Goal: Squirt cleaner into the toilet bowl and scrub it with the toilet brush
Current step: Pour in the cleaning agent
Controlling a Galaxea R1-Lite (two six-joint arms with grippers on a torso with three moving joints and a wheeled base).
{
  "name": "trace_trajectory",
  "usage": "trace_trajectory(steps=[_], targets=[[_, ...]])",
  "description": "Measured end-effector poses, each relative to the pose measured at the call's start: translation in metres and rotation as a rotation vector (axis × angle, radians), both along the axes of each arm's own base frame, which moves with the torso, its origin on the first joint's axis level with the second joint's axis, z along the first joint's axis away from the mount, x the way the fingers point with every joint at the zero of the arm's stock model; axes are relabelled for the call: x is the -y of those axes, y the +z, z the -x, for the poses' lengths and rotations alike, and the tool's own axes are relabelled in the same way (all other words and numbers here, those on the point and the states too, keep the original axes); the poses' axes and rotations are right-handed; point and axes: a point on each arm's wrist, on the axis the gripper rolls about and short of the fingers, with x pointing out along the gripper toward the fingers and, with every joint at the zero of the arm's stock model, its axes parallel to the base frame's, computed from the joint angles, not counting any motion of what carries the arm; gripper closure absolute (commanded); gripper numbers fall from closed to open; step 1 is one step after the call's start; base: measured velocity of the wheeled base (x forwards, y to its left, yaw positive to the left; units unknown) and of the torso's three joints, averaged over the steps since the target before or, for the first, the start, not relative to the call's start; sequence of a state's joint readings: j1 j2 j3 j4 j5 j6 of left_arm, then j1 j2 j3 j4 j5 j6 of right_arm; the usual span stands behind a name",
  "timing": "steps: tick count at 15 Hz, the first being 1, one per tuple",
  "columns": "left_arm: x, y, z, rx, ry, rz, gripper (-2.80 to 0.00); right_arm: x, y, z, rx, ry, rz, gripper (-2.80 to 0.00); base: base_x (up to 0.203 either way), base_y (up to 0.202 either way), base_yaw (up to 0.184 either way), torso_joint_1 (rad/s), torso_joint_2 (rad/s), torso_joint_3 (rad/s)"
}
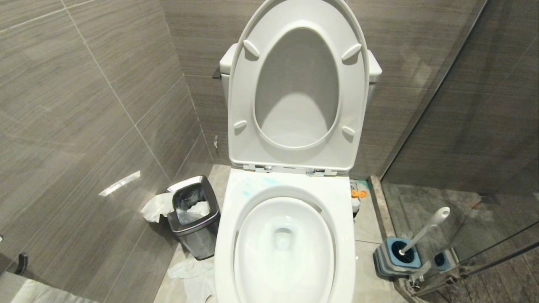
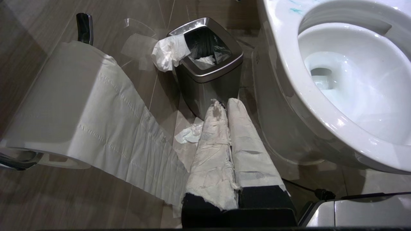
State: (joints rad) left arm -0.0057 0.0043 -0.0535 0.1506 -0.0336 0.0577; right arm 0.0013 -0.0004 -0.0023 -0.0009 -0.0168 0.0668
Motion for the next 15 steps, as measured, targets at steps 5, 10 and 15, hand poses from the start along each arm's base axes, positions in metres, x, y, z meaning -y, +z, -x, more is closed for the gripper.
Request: trace_trajectory(steps=[5,10,15], targets=[[-0.0006,0.0,0.0003,-0.002,0.031,0.052,0.0,0.0,0.0,0.0,0.0,0.0,0.0,0.0,0.0,0.0,0.0,0.0,0.0,0.0],[-0.0006,0.0002,0.0002,0.0,0.031,0.053,0.0,0.0,0.0,0.0,0.0,0.001,0.001,0.0,0.0,0.0,0.0,0.0,0.0,0.0],[-0.0006,0.0002,0.0001,0.003,0.031,0.053,0.0,0.0,-0.0007,0.0,-0.006,0.001,0.006,0.0,0.0,0.0,0.0,0.0,0.0,0.0]])
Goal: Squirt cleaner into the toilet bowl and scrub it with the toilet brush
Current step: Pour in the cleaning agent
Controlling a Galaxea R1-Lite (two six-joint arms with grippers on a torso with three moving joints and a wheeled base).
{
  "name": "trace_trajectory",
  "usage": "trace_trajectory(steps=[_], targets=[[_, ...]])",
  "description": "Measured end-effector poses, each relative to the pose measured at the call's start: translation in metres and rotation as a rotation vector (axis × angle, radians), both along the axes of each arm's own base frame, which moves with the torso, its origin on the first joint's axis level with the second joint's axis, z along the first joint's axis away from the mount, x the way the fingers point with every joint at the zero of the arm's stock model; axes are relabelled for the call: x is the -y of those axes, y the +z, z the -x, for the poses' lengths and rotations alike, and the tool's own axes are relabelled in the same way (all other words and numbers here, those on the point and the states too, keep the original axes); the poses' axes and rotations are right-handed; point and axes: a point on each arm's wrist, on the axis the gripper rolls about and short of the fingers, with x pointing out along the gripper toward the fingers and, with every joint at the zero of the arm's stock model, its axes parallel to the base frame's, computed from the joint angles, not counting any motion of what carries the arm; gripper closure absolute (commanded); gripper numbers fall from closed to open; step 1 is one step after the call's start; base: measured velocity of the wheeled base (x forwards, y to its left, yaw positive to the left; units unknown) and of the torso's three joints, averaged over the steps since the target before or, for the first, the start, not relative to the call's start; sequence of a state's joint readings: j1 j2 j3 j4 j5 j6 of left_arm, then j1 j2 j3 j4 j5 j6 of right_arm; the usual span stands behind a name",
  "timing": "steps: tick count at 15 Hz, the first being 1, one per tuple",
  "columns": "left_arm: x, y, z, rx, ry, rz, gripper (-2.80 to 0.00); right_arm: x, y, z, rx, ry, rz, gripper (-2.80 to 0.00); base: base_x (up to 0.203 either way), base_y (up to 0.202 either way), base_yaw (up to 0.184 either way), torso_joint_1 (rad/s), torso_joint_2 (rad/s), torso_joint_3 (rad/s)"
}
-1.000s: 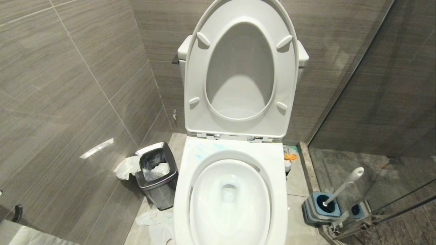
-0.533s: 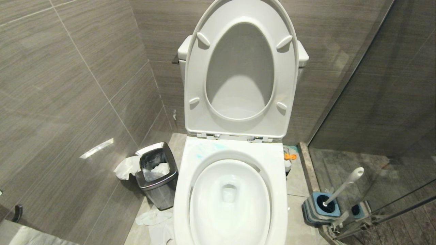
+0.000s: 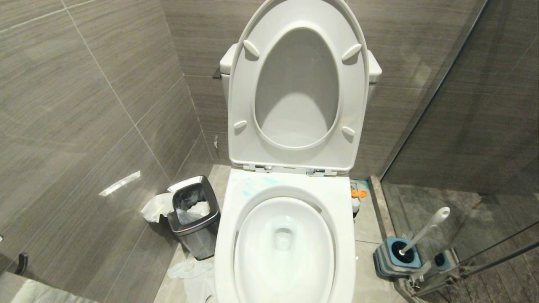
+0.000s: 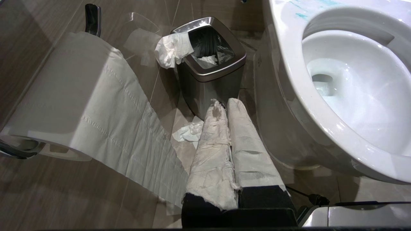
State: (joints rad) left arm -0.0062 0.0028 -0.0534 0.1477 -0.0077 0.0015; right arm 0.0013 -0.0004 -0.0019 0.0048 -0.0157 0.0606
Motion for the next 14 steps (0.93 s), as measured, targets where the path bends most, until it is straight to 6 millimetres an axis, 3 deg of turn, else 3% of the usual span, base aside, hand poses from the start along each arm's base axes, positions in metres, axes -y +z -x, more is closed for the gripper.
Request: trace_trajectory(steps=[9,14], targets=[[-0.0002,0.0029,-0.0075,-0.038,0.01,-0.001,0.0,0.0,0.0008,0.0002,0.003,-0.001,-0.006,0.0,0.0,0.0,0.0,0.0,0.0,0.0],[-0.0002,0.0015,-0.0039,0.053,0.014,0.003,0.0,0.0,0.0005,0.0002,0.0,-0.001,-0.005,0.0,0.0,0.0,0.0,0.0,0.0,0.0]])
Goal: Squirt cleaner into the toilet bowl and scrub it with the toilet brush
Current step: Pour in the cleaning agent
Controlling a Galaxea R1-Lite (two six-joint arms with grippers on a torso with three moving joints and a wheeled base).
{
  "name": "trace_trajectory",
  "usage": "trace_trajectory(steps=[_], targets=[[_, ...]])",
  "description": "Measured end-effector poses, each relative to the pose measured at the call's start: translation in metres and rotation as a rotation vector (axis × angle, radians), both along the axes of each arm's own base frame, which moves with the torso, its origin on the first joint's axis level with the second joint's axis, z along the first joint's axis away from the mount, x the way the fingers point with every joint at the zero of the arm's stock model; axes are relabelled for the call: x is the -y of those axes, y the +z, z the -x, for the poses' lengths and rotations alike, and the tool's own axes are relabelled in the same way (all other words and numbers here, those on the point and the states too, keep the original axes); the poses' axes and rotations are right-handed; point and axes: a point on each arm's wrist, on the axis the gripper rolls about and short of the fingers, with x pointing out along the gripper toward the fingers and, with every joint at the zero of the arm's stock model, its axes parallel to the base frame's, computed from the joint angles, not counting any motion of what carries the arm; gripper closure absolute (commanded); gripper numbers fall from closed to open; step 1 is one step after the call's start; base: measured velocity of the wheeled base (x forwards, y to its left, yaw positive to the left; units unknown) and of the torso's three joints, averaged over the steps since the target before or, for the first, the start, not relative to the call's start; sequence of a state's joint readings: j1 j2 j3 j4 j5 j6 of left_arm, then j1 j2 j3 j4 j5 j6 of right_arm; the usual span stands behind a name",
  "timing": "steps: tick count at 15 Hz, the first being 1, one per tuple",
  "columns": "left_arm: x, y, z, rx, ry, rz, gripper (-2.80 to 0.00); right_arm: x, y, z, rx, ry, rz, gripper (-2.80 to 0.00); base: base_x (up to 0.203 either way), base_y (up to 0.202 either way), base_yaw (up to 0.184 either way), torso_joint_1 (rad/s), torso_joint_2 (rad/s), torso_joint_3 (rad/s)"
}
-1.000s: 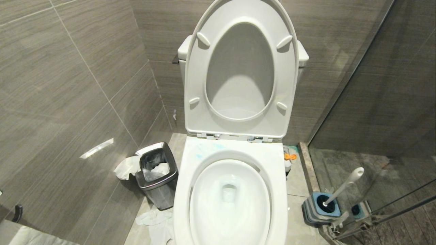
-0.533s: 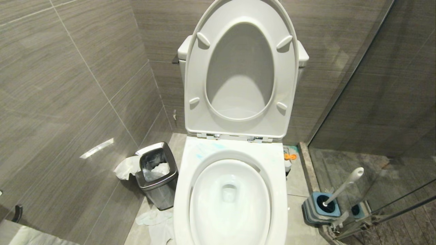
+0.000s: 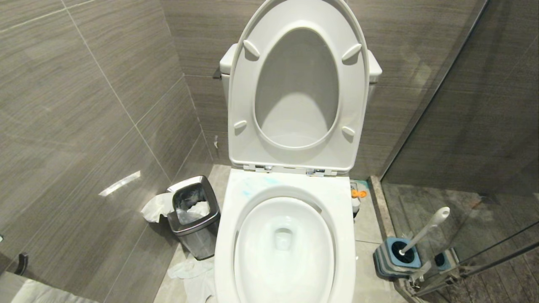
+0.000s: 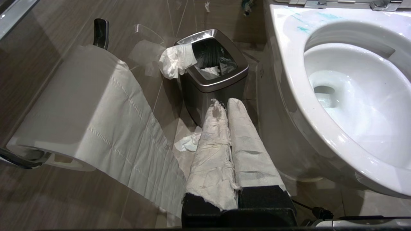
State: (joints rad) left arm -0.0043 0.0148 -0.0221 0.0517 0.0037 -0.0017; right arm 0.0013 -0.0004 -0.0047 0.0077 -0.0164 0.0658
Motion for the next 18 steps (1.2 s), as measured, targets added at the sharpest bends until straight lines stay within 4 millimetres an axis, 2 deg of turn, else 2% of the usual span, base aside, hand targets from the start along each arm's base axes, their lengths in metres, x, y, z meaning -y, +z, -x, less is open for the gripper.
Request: trace_trajectory(steps=[8,18], targets=[[0.0,-0.0004,0.0008,0.012,0.001,0.0,0.0,0.0,0.0004,0.0001,0.001,0.0,0.0,0.0,0.0,0.0,0.0,0.0,0.0,-0.013],[0.0,-0.0004,0.0009,0.013,0.002,0.004,0.0,0.0,0.0004,0.0002,-0.001,0.0,0.0,0.0,0.0,0.0,0.0,0.004,0.0,-0.184]])
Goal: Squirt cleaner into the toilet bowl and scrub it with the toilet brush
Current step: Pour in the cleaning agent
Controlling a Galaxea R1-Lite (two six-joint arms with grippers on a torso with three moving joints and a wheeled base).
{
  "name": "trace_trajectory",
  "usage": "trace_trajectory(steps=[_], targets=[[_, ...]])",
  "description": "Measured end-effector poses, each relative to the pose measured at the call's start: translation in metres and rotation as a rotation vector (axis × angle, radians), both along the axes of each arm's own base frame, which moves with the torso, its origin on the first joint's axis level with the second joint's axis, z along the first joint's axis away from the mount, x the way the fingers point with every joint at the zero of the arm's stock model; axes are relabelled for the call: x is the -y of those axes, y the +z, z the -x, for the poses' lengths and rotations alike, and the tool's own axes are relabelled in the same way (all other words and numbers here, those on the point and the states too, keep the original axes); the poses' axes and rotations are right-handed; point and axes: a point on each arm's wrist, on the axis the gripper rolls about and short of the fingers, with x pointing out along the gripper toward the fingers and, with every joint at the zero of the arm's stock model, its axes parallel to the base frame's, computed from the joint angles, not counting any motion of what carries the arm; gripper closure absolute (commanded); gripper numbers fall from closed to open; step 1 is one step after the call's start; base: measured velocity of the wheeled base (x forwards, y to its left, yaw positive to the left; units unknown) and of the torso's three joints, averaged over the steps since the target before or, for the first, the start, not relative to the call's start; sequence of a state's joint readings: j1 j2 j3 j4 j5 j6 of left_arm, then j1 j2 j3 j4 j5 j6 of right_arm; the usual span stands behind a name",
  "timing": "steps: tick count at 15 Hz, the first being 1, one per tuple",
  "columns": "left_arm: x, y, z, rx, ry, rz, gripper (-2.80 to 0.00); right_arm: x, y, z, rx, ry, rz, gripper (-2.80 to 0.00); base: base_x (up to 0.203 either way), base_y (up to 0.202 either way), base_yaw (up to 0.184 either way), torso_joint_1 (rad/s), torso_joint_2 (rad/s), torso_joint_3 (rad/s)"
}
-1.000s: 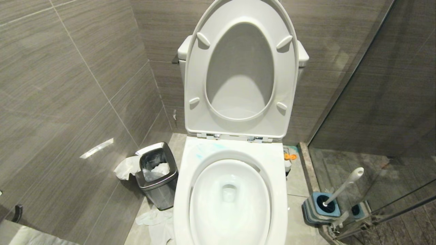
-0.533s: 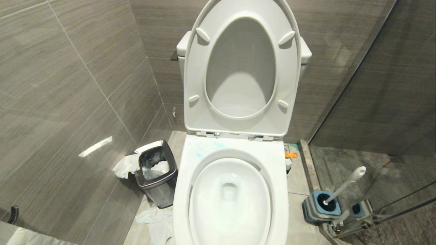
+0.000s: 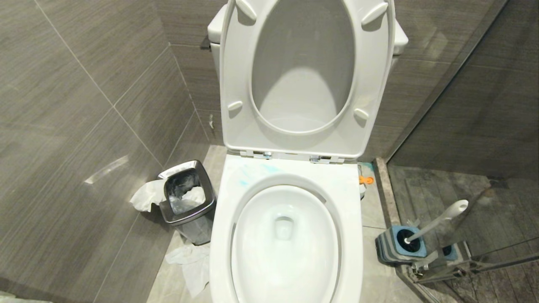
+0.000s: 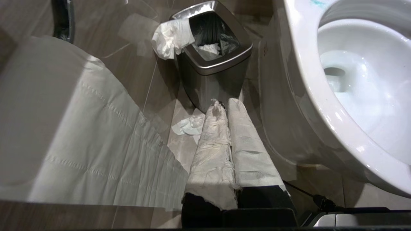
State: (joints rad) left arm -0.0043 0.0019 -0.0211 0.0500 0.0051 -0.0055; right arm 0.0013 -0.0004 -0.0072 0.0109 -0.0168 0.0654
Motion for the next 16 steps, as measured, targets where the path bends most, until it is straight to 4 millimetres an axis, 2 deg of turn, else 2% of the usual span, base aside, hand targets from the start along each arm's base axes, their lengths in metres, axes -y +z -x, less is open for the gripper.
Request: trace_trajectory(steps=[16], targets=[[0.0,0.0002,0.0,0.001,0.0,0.0,0.0,0.0,0.0001,0.0,-0.001,0.0,0.0,0.0,0.0,0.0,0.0,0.003,0.0,-0.198]])
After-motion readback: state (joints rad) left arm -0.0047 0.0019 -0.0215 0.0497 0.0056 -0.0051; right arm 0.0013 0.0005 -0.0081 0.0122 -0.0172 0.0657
